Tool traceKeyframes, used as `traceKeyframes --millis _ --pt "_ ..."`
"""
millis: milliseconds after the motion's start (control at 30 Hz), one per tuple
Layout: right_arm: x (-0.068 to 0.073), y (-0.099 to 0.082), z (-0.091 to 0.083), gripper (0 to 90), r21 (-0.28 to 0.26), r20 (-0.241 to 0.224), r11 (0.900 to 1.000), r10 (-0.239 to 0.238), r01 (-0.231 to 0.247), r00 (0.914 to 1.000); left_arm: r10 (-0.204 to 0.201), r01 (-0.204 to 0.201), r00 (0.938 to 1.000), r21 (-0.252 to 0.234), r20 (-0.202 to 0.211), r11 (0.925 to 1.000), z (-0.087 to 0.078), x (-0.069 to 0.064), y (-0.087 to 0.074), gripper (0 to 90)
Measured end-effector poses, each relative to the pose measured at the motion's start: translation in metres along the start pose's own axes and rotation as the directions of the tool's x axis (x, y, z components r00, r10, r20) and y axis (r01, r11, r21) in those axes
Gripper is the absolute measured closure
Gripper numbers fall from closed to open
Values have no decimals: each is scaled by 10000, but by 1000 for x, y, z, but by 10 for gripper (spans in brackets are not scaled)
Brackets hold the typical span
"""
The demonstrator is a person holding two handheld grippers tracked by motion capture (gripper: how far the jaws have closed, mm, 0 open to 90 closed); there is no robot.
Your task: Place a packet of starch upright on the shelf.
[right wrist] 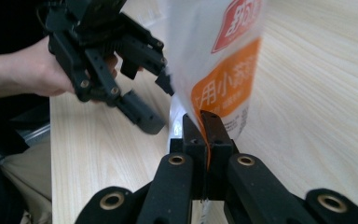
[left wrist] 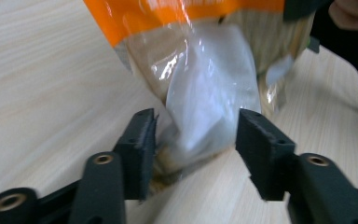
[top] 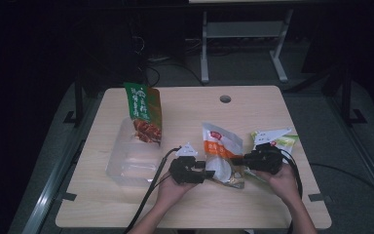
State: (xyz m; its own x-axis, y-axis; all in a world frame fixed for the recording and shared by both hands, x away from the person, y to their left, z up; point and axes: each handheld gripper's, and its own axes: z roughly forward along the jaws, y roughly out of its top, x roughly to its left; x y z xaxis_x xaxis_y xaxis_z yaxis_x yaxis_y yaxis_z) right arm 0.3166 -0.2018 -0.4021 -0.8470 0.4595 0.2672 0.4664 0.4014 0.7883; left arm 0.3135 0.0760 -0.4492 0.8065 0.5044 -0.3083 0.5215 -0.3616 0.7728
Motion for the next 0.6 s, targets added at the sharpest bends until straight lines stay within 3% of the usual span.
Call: traceKeyframes --millis 67,133,333,433,467,600 --pt "0 0 0 897 47 27 10000 -73 73 10000 5 -5 10000 17 68 10000 1 1 2 512" --pt "0 0 0 897 99 -16 9998 -152 152 9999 -272 272 9996 89 42 9996 4 3 5 448" --pt "3 2 -1 897 131 -126 9992 -386 388 9992 -250 251 9997 262 -36 9993 9 5 10 394" --pt "4 4 -1 897 88 -154 9984 -549 550 9984 -347 339 9990 286 273 9990 9 8 10 508" --pt "6 5 -2 897 27 40 9977 -671 671 9977 -394 387 9984 177 412 9991 9 8 10 541" --pt "8 6 0 897 149 207 9970 -758 755 9969 -318 323 9984 -96 462 9994 5 11 13 726"
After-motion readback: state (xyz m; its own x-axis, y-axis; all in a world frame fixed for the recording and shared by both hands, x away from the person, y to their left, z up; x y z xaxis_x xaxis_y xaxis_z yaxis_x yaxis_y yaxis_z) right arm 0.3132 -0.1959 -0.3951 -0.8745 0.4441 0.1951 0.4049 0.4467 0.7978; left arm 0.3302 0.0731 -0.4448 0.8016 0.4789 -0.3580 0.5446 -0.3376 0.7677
